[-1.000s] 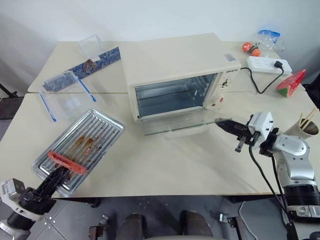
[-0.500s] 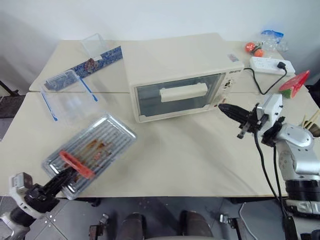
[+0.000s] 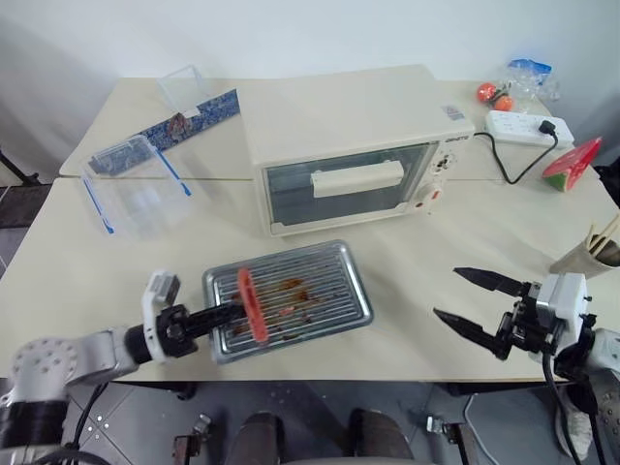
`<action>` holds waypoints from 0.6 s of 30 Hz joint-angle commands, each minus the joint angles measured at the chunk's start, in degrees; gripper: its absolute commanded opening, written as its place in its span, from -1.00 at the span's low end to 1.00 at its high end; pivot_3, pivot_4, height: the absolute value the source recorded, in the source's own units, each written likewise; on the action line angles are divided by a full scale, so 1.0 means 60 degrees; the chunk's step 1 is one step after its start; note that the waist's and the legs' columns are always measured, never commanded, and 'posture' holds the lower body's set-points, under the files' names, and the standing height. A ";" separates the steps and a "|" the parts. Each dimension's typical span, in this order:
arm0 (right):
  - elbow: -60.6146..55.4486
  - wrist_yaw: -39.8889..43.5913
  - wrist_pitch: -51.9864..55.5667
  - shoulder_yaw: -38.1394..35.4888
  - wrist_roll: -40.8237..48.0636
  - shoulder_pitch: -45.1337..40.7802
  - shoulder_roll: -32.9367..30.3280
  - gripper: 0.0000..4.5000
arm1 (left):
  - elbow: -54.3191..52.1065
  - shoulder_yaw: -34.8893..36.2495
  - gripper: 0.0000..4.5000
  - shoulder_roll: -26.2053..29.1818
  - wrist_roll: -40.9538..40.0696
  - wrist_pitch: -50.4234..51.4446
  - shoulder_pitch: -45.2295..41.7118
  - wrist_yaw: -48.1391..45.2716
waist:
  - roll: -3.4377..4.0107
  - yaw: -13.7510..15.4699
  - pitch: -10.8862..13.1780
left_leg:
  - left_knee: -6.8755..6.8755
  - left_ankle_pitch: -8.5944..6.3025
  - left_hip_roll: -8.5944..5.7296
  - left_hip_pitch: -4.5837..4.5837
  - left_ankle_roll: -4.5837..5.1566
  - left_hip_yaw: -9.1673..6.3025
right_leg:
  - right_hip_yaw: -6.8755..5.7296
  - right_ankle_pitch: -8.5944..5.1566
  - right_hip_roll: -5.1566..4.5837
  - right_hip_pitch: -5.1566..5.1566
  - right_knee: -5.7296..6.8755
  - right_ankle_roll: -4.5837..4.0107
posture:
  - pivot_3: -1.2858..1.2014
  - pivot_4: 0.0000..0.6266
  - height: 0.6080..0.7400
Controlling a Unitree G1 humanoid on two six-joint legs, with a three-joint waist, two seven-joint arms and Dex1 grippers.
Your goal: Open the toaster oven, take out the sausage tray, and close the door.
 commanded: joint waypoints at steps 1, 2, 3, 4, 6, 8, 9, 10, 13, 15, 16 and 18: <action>-0.0676 0.0281 0.0491 -0.0722 0.0801 0.0789 -0.0239 0.99 | 0.0841 -0.0984 -1.00 -0.0707 0.1189 0.0290 -0.1691 -0.0118 | 0.0000 0.0049 0.0000 | 0.0002 0.0000 -0.0003 0.0000 0.0000 0.0002 | 0.0002 0.0001 -0.0001 0.0000 -0.0001 0.0001 | 0.03 -0.52 1.00; -0.0771 0.0341 0.0423 -0.0874 0.0782 0.1088 -0.0208 0.99 | 0.1124 -0.1271 -1.00 -0.1030 0.1577 0.0332 -0.2264 -0.0079 | 0.0000 0.0211 0.0000 | 0.0006 0.0001 -0.0005 -0.0003 0.0003 -0.0001 | -0.0001 0.0002 -0.0001 0.0004 -0.0002 0.0003 | 0.03 -0.52 1.00; -0.0834 0.0386 0.0330 -0.0991 0.0728 0.1338 -0.0165 0.99 | 0.1455 -0.1413 -1.00 -0.1352 0.1877 0.0433 -0.2741 0.0037 | -0.0002 0.0268 -0.0001 | 0.0024 0.0005 -0.0010 -0.0010 0.0006 -0.0014 | -0.0009 0.0003 -0.0001 0.0010 0.0000 0.0005 | 0.03 -0.52 1.00; -0.0919 0.0400 0.0280 -0.1083 0.0687 0.1568 -0.0121 0.99 | 0.1597 -0.1563 -1.00 -0.1563 0.2130 0.0570 -0.3067 -0.0005 | -0.0010 0.0282 -0.0005 | 0.0035 0.0005 -0.0010 -0.0012 0.0007 -0.0013 | -0.0006 0.0008 -0.0001 0.0012 0.0001 0.0005 | 0.03 -0.52 1.00; -0.1077 0.0348 0.0214 -0.1300 0.0653 0.1951 -0.0001 0.99 | 0.1820 -0.1790 -1.00 -0.2042 0.2595 0.0772 -0.3622 0.0102 | -0.0018 0.0270 -0.0010 | 0.0039 0.0005 -0.0011 -0.0012 0.0010 -0.0008 | 0.0002 0.0014 -0.0002 0.0016 -0.0002 0.0009 | 0.03 -0.52 1.00; -0.1235 0.0289 0.0183 -0.1489 0.0670 0.2258 0.0101 0.99 | 0.2018 -0.1991 -1.00 -0.2484 0.3159 0.0850 -0.3991 0.0267 | -0.0020 0.0254 -0.0011 | 0.0026 0.0004 -0.0011 -0.0009 0.0011 -0.0005 | 0.0001 0.0014 -0.0001 0.0016 -0.0014 0.0010 | 0.03 -0.52 1.00; -0.1312 0.0215 0.0172 -0.1546 0.0691 0.2368 0.0174 0.99 | 0.2026 -0.2158 -1.00 -0.2618 0.3426 0.0886 -0.4084 0.0170 | -0.0019 0.0253 -0.0012 | 0.0023 0.0004 -0.0011 -0.0009 0.0011 -0.0004 | 0.0000 0.0014 -0.0001 0.0014 -0.0015 0.0010 | 0.03 -0.52 1.00; -0.1418 0.0174 0.0144 -0.1538 0.0660 0.2501 0.0255 0.99 | 0.2191 -0.2188 -1.00 -0.2828 0.3589 0.1024 -0.4189 0.0151 | -0.0018 0.0253 -0.0012 | 0.0021 0.0004 -0.0011 -0.0006 0.0011 -0.0002 | 0.0000 0.0014 -0.0001 0.0015 -0.0016 0.0011 | 0.03 -0.52 1.00; -0.1711 0.0053 0.0104 -0.1420 0.0558 0.2747 0.0436 0.99 | 0.2385 -0.2382 -1.00 -0.3183 0.4179 0.1166 -0.4352 0.0001 | -0.0005 0.0277 -0.0023 | 0.0024 0.0005 -0.0011 0.0001 0.0010 0.0001 | 0.0001 0.0014 -0.0001 0.0018 -0.0013 0.0011 | 0.03 -0.52 1.00; -0.1853 0.0004 0.0105 -0.1381 0.0513 0.2810 0.0491 0.99 | 0.2516 -0.2243 -1.00 -0.3430 0.4458 0.1192 -0.4464 -0.0006 | 0.0015 0.0313 -0.0035 | 0.0035 0.0005 -0.0013 0.0000 0.0011 -0.0002 | 0.0002 0.0015 -0.0003 0.0026 -0.0014 0.0012 | 0.03 -0.52 1.00; -0.1916 -0.0033 0.0113 -0.1384 0.0517 0.2842 0.0512 0.99 | 0.2668 -0.2052 -1.00 -0.3594 0.4565 0.1208 -0.4537 0.0108 | 0.0017 0.0328 -0.0037 | 0.0040 0.0004 -0.0014 0.0001 0.0012 -0.0004 | 0.0002 0.0016 -0.0004 0.0031 -0.0016 0.0013 | 0.03 -0.52 1.00; -0.2019 -0.0129 0.0107 -0.1414 0.0527 0.2913 0.0555 0.99 | 0.2823 -0.1813 -1.00 -0.3829 0.4733 0.1274 -0.4686 0.0142 | 0.0018 0.0378 -0.0038 | 0.0051 0.0003 -0.0016 0.0002 0.0014 -0.0010 | 0.0000 0.0017 -0.0004 0.0038 -0.0015 0.0015 | 0.03 -0.52 1.00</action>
